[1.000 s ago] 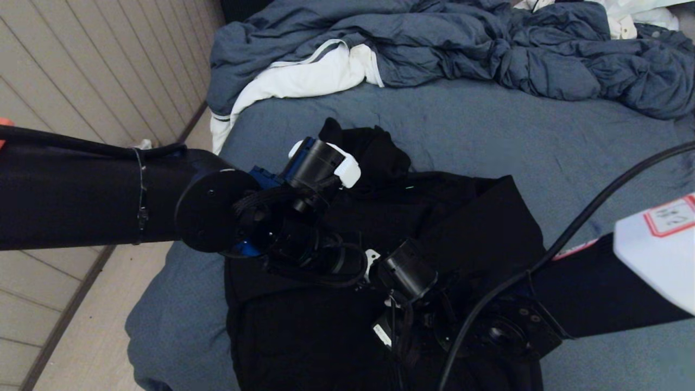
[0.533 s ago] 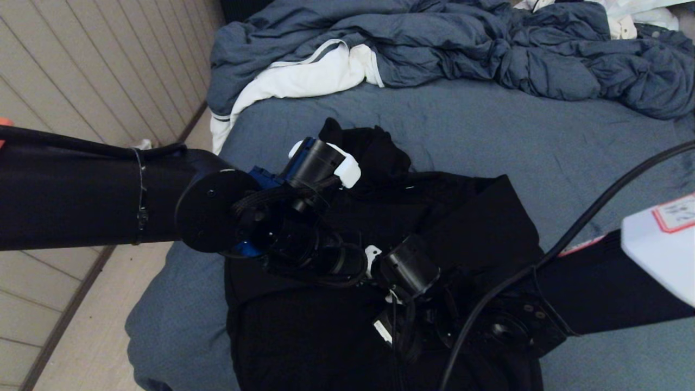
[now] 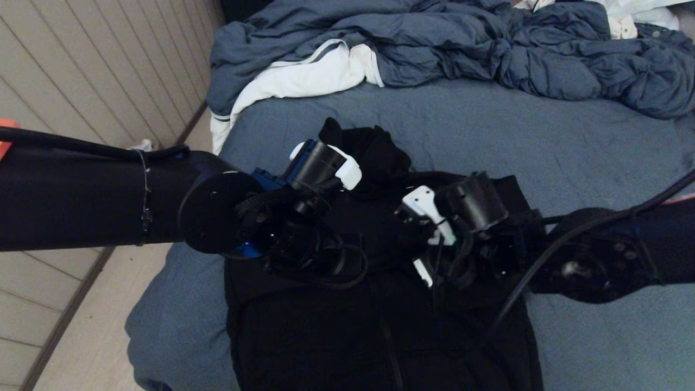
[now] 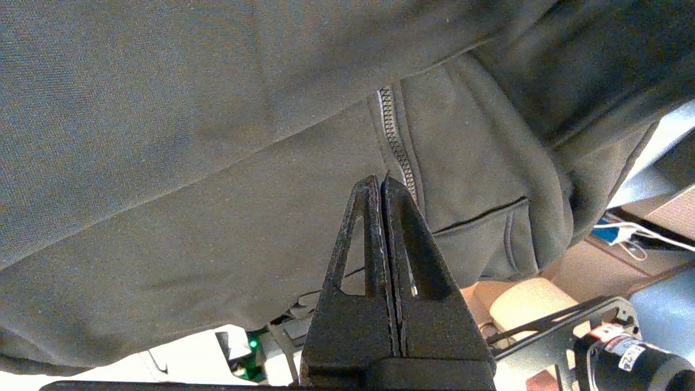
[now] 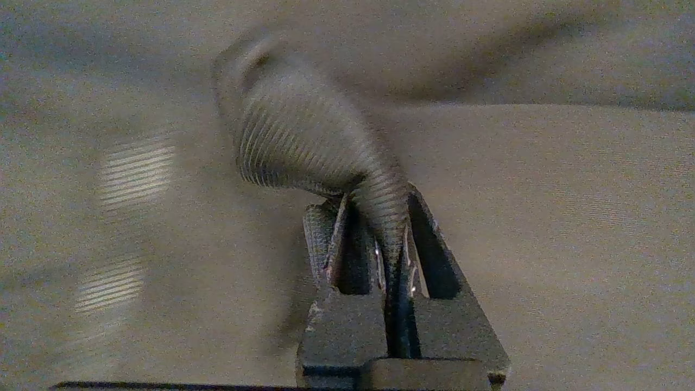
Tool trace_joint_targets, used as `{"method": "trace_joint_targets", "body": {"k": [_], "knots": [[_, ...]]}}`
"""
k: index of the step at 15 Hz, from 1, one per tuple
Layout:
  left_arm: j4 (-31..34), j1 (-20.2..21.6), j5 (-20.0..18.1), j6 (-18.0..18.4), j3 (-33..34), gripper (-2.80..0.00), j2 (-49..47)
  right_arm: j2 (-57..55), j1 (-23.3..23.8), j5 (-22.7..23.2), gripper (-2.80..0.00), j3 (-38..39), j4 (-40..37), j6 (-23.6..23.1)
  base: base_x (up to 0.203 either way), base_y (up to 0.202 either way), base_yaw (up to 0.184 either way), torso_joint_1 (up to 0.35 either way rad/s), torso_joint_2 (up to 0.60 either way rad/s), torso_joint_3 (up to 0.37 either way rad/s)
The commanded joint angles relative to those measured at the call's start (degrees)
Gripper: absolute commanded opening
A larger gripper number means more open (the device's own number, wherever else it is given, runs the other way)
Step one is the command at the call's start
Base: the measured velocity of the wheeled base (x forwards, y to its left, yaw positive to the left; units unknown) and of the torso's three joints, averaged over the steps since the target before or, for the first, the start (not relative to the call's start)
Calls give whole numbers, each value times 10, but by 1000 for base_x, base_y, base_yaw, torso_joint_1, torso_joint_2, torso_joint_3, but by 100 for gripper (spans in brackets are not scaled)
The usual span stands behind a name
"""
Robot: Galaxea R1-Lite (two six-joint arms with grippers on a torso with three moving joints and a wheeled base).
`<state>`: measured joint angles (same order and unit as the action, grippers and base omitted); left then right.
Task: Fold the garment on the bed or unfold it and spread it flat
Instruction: Unfold the black sweatshirt
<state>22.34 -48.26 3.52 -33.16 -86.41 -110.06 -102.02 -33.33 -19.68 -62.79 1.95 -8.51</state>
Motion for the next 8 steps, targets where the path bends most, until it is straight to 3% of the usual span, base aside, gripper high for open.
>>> {"method": "trace_joint_targets", "body": {"k": [1,5,8], "knots": [[1,-1,0,-2,2,-280,-3,47,66,-2,-280,-9,1,-24,0,0,0,0,0,0],[0,-3,0,-2,4,-280,-4,87,203,-9,-280,-42,11,-73,0,0,0,0,0,0],[0,-4,0,-2,5,-280,-6,85,272,-100,-280,-55,32,-119,0,0,0,0,0,0]]}}
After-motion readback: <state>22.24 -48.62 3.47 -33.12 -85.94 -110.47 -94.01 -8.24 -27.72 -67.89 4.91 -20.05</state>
